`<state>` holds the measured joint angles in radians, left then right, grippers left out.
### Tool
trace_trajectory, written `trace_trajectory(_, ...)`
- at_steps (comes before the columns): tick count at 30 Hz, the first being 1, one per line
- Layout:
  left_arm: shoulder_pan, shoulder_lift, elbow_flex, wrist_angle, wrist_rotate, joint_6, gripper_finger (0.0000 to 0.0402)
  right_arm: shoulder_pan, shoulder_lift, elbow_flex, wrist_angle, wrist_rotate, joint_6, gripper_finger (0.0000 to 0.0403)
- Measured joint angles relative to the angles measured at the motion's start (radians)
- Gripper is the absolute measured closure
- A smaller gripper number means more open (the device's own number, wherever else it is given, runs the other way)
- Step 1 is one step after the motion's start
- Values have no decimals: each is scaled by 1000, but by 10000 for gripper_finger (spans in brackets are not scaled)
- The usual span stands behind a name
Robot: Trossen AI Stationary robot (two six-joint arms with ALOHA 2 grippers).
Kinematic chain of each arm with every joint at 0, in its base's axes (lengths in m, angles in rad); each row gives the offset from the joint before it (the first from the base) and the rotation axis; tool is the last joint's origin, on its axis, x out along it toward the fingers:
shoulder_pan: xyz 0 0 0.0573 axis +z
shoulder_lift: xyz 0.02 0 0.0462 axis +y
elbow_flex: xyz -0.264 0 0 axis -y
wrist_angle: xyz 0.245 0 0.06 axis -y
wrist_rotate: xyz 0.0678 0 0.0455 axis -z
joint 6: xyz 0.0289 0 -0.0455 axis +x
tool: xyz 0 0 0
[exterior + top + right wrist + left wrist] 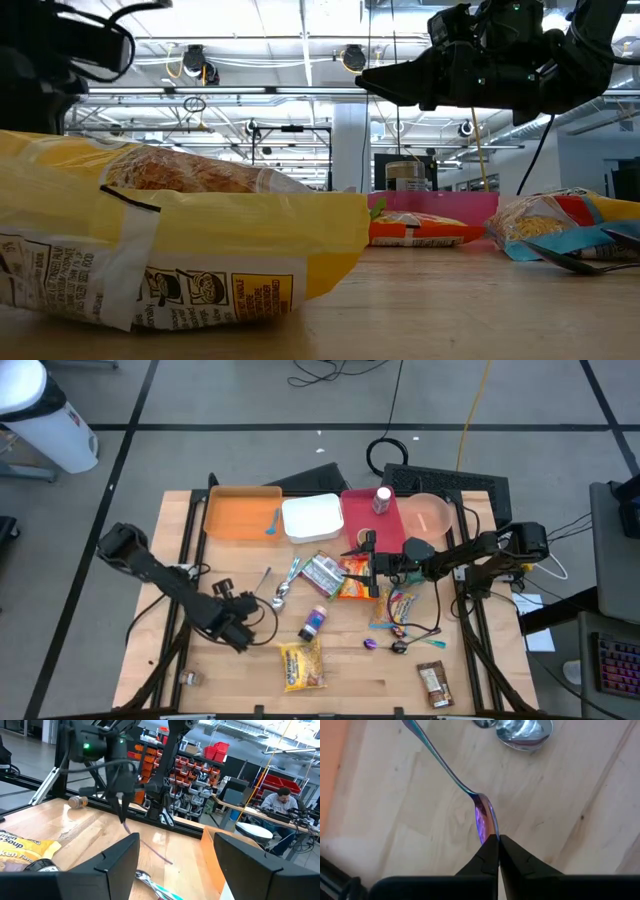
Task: Pick & Place Food Item
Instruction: Put the top left purple spoon into the orange bin
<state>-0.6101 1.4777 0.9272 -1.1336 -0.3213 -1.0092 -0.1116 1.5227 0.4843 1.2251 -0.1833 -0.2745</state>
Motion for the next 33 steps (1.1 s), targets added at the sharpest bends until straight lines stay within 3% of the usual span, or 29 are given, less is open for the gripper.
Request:
trace_trajectory(13, 106, -127, 17, -254, 6, 37, 399, 0, 0, 0, 1, 3, -1, 151)
trace_trajectory(23, 275, -131, 202, -435, -49, 231, 399, 0, 0, 0, 1, 4, -3, 151)
trace_trajectory(33, 510, -130, 360, -437, -90, 519, 399, 0, 0, 0, 0, 4, -1, 151)
